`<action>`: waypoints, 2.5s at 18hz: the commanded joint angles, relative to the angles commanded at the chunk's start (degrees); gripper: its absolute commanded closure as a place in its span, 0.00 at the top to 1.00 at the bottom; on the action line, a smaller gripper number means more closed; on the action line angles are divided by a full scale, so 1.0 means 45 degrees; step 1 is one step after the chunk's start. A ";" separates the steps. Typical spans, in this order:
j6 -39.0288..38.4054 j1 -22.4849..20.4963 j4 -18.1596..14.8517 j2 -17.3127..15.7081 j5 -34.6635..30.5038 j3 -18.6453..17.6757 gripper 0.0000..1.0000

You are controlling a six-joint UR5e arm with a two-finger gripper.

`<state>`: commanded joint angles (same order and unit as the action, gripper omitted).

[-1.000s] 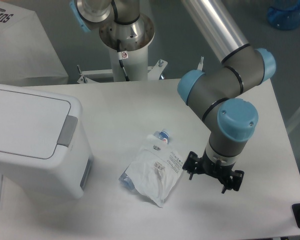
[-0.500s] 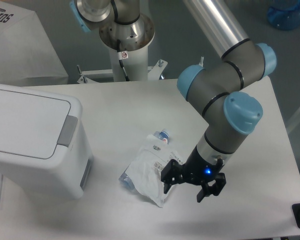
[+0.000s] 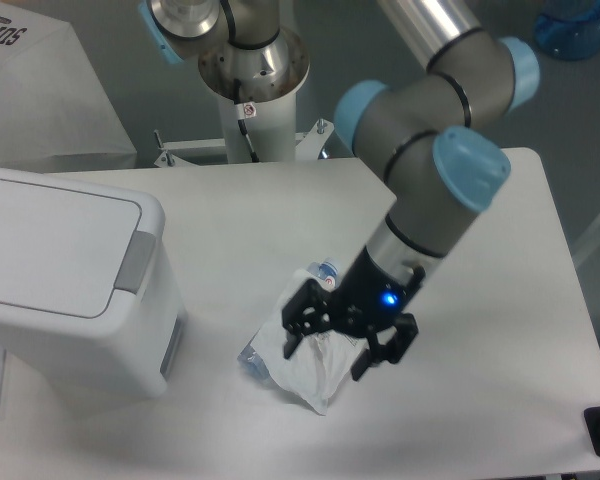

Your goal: Open the trash can

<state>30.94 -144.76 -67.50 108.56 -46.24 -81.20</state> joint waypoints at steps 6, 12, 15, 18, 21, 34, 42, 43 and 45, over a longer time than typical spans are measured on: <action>0.0000 0.0468 0.0330 -0.1446 0.0607 -0.1309 1.00; -0.0020 0.1329 0.1813 -0.1819 0.0607 -0.2636 1.00; 0.0019 0.1524 0.2148 -0.1839 0.0549 -0.3126 1.00; 0.0000 0.1524 0.2285 -0.1800 0.0530 -0.3127 1.00; 0.0000 0.1544 0.2285 -0.1741 0.0510 -0.3127 1.00; -0.0020 0.1388 0.2285 -0.1722 0.0627 -0.2815 1.00; 0.0117 0.0080 0.2285 -0.1314 0.0608 -0.1918 1.00; 0.0156 -0.0076 0.2304 -0.1079 0.0607 -0.1722 1.00; 0.0195 -0.0408 0.2518 -0.0630 0.0607 -0.1332 1.00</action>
<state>31.82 -146.59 -56.17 105.72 -43.51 -87.20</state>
